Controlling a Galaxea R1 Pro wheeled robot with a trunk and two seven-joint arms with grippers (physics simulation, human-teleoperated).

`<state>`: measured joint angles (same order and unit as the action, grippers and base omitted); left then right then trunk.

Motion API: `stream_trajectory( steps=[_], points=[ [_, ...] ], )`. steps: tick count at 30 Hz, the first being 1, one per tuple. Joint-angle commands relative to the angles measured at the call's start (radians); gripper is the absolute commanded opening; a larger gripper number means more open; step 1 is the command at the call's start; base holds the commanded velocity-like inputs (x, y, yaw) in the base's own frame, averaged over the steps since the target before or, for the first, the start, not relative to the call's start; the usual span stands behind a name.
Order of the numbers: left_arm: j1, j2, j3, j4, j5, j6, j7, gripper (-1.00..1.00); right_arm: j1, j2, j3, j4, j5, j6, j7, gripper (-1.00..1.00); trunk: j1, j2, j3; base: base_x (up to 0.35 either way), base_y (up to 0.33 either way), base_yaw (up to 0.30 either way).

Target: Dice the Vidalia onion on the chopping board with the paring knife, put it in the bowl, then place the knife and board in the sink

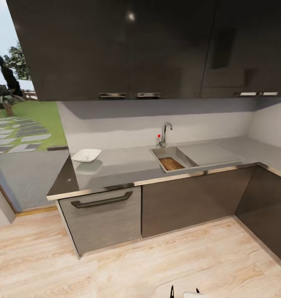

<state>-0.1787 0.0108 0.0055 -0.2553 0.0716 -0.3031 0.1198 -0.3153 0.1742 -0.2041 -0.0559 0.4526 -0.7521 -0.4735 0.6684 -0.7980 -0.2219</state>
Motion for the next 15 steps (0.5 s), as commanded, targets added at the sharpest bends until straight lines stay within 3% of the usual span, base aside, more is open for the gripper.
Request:
stream_trajectory(
  steps=[1, 9, 11, 15],
  points=[
    [-0.001, 0.000, 0.001, 0.001, 0.008, -0.004, -0.001, 1.00, -0.001, 0.000, -0.006, 0.001, 0.011, -0.001, -0.006, 1.00, 0.000, -0.001, 0.000, 0.000, -0.320, 0.143],
    [-0.001, 0.004, 0.005, 0.001, 0.011, -0.004, 0.001, 1.00, -0.001, 0.000, -0.006, 0.001, 0.011, -0.001, -0.005, 1.00, 0.000, -0.001, 0.011, 0.000, -0.320, 0.186],
    [-0.001, 0.004, 0.026, 0.001, 0.011, -0.004, 0.001, 1.00, -0.001, 0.000, -0.006, 0.001, 0.011, -0.001, -0.005, 1.00, 0.000, -0.001, 0.013, 0.000, -0.320, 0.237],
    [-0.001, 0.003, 0.103, 0.001, 0.011, -0.004, 0.000, 1.00, -0.001, 0.000, -0.006, 0.001, 0.011, 0.000, -0.005, 1.00, 0.000, -0.001, 0.016, 0.000, -0.320, 0.251]
  ],
)
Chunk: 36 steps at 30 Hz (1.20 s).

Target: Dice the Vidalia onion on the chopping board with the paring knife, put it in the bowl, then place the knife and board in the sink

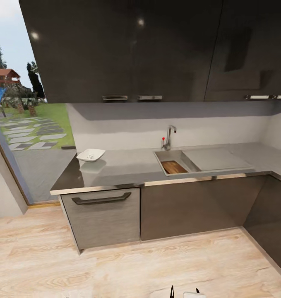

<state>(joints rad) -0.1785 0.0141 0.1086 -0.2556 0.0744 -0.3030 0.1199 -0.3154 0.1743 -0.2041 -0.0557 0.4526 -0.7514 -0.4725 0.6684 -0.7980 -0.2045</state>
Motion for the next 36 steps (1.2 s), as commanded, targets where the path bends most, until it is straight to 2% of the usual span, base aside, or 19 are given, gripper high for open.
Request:
stream_trajectory(
  steps=[1, 7, 27, 30, 31, 32, 34, 35, 36],
  points=[
    [-0.001, 0.000, 0.026, 0.001, 0.007, -0.004, -0.001, 1.00, -0.001, 0.000, -0.006, 0.001, 0.011, 0.000, -0.006, 1.00, 0.000, -0.001, -0.001, 0.000, -0.320, 0.260],
    [-0.001, -0.002, 0.052, 0.001, 0.007, -0.004, -0.002, 1.00, -0.001, 0.000, -0.006, 0.002, 0.011, 0.003, -0.006, 1.00, 0.000, -0.001, 0.003, 0.000, -0.320, 0.265],
    [-0.001, -0.003, 0.052, 0.001, 0.007, -0.004, -0.003, 1.00, -0.001, 0.000, -0.006, 0.002, 0.011, 0.004, -0.004, 1.00, 0.000, -0.001, 0.015, 0.000, -0.294, 0.260],
    [-0.001, -0.014, 0.049, 0.031, 0.004, -0.004, -0.006, 1.00, -0.001, -0.002, -0.006, 0.005, 0.010, 0.004, -0.001, 1.00, 0.000, -0.001, 0.015, 0.000, -0.174, 0.062],
    [-0.001, -0.019, 0.048, 0.058, 0.003, -0.004, -0.007, 1.00, -0.001, -0.013, -0.006, 0.008, 0.009, 0.003, 0.002, 1.00, 0.000, -0.001, 0.015, 0.000, -0.082, 0.024],
    [-0.001, -0.025, 0.043, 0.160, -0.004, -0.012, -0.008, 1.00, -0.001, -0.041, -0.006, 0.024, 0.007, 0.004, 0.022, 1.00, 0.000, -0.001, 0.015, 0.000, -0.021, 0.006],
    [0.000, -0.025, 0.030, 0.209, -0.007, -0.039, -0.009, 1.00, 0.006, -0.063, -0.007, 0.034, 0.006, 0.006, 0.045, 1.00, 0.000, -0.001, 0.015, 0.000, -0.011, 0.003],
    [0.000, -0.023, 0.012, 0.265, -0.012, -0.085, -0.009, 1.00, 0.044, -0.109, -0.007, 0.038, 0.005, 0.007, 0.086, 1.00, 0.000, -0.001, 0.015, 0.000, -0.004, 0.001],
    [0.000, -0.019, 0.006, 0.292, -0.013, -0.111, -0.009, 1.00, 0.065, -0.133, -0.007, 0.039, 0.005, 0.007, 0.115, 1.00, 0.000, -0.001, 0.015, 0.000, -0.002, 0.001]
  ],
)
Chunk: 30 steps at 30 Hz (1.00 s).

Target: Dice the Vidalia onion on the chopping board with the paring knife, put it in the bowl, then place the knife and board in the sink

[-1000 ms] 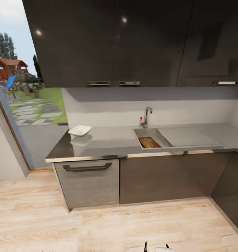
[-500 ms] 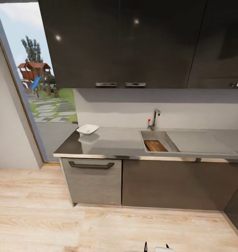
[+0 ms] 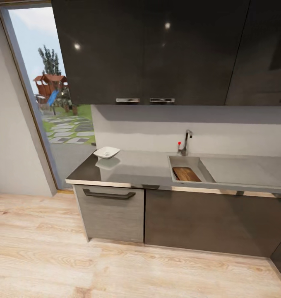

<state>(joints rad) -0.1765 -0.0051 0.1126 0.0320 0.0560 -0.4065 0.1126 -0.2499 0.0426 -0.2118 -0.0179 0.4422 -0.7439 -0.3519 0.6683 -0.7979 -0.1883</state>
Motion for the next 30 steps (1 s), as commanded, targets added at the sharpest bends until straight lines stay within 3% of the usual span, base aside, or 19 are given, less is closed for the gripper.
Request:
stream_trajectory(
  steps=[1, 5, 10, 13, 16, 19, 24, 27, 30],
  points=[
    [-0.001, 0.005, -0.002, 0.020, 0.004, -0.030, -0.001, 1.00, 0.020, -0.022, 0.000, 0.001, 0.014, 0.000, 0.027, 1.00, 0.000, -0.001, -0.001, 0.000, -0.001, 0.000],
    [0.008, 0.037, -0.007, 0.042, 0.003, -0.064, -0.002, 1.00, 0.100, -0.071, -0.002, 0.002, 0.011, 0.000, 0.117, 1.00, 0.000, -0.001, -0.001, 0.000, 0.000, 0.000],
    [0.058, 0.069, -0.010, 0.048, 0.002, -0.078, -0.003, 1.00, 0.200, -0.086, -0.006, 0.004, -0.028, 0.029, 0.146, 1.00, 0.000, -0.001, -0.001, 0.000, 0.000, 0.000],
    [0.074, 0.081, -0.010, 0.049, 0.003, -0.078, -0.003, 1.00, 0.240, -0.084, -0.009, 0.004, -0.107, 0.113, 0.150, 1.00, 0.000, -0.001, -0.001, 0.000, 0.000, 0.000],
    [0.087, 0.085, -0.010, 0.049, 0.004, -0.076, -0.002, 1.00, 0.263, -0.078, -0.010, 0.004, -0.244, 0.233, 0.177, 1.00, 0.000, -0.001, -0.001, 0.000, 0.000, 0.000],
    [0.096, 0.083, -0.009, 0.049, 0.004, -0.071, 0.002, 1.00, 0.269, -0.075, -0.011, 0.002, -0.304, 0.282, 0.210, 1.00, 0.000, -0.001, -0.001, 0.000, 0.000, 0.000],
    [0.101, 0.076, -0.008, 0.048, 0.005, -0.008, 0.008, 1.00, 0.272, -0.065, -0.011, -0.002, -0.333, 0.307, 0.225, 1.00, 0.000, -0.001, -0.001, 0.000, 0.000, 0.000],
    [0.101, 0.074, -0.007, 0.046, 0.004, 0.109, 0.006, 1.00, 0.272, -0.053, -0.010, -0.006, -0.336, 0.308, 0.229, 1.00, 0.000, -0.001, -0.001, 0.000, 0.000, 0.000],
    [0.101, 0.073, -0.006, 0.043, 0.005, 0.128, 0.004, 1.00, 0.272, -0.053, -0.012, -0.010, -0.335, 0.307, 0.230, 1.00, 0.000, -0.001, -0.001, 0.000, 0.000, 0.000]
  ],
)
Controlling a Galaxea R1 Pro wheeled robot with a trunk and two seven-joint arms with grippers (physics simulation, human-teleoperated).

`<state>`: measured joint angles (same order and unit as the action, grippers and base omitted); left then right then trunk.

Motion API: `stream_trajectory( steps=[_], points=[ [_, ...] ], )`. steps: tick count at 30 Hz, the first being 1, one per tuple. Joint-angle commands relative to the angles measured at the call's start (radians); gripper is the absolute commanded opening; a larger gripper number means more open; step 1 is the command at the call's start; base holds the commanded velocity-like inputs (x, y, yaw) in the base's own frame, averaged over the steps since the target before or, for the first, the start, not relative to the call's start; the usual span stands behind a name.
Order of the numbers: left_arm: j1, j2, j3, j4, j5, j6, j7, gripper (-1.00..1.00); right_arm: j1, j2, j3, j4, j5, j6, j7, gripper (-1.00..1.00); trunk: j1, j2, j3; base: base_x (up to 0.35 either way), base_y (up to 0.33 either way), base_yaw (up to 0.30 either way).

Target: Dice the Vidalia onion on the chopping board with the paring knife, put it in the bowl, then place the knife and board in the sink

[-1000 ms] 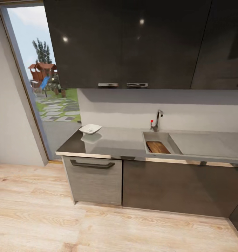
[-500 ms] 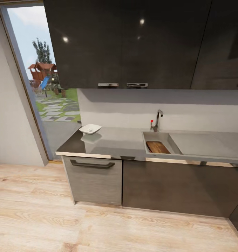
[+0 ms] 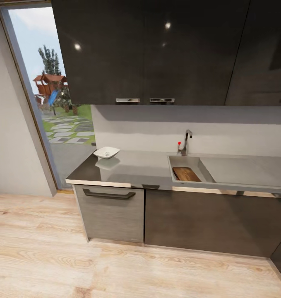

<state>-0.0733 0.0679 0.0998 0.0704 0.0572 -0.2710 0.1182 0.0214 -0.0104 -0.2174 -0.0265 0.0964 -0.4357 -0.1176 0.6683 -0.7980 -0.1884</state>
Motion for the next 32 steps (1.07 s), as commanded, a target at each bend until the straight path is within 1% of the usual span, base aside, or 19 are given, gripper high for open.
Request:
stream_trajectory(
  steps=[1, 9, 10, 12, 14, 17, 22, 32],
  points=[
    [-0.002, -0.001, 0.007, 0.004, 0.003, -0.007, -0.002, 1.00, 0.001, 0.000, -0.007, -0.004, 0.011, -0.003, -0.004, 1.00, 0.000, -0.001, -0.001, 0.000, 0.000, 0.000],
    [-0.002, -0.003, 0.009, 0.004, 0.006, -0.001, -0.004, 1.00, 0.000, -0.002, -0.009, -0.034, 0.010, -0.009, -0.002, 1.00, 0.000, -0.001, -0.001, 0.000, 0.000, 0.000],
    [-0.002, -0.010, 0.009, 0.005, 0.007, 0.000, -0.006, 1.00, 0.000, -0.002, -0.009, -0.035, 0.010, -0.009, -0.002, 1.00, 0.000, -0.001, -0.001, 0.000, 0.000, 0.000],
    [-0.002, -0.042, 0.013, 0.003, 0.006, -0.002, -0.007, 1.00, 0.000, -0.002, -0.009, -0.036, 0.010, -0.009, -0.002, 1.00, 0.000, -0.001, -0.001, 0.000, 0.000, 0.000],
    [-0.002, -0.051, 0.014, 0.001, 0.005, -0.004, -0.007, 1.00, 0.000, -0.002, -0.009, -0.036, 0.011, -0.009, -0.002, 1.00, 0.000, -0.001, -0.001, 0.000, 0.000, 0.000],
    [-0.002, -0.051, 0.013, 0.000, 0.004, -0.005, -0.007, 1.00, 0.000, -0.002, -0.009, -0.036, 0.010, -0.009, -0.002, 1.00, 0.000, -0.001, -0.001, 0.000, 0.000, 0.000],
    [-0.002, -0.038, 0.010, 0.002, 0.004, -0.004, -0.006, 1.00, 0.000, -0.002, -0.009, -0.036, 0.010, -0.009, -0.002, 1.00, 0.000, -0.001, -0.001, 0.000, 0.000, 0.000],
    [-0.002, -0.036, 0.010, 0.002, 0.004, -0.004, -0.006, 1.00, 0.000, -0.002, -0.009, -0.036, 0.010, -0.009, -0.002, 1.00, 0.000, -0.001, -0.001, 0.000, 0.000, 0.000]
  ],
)
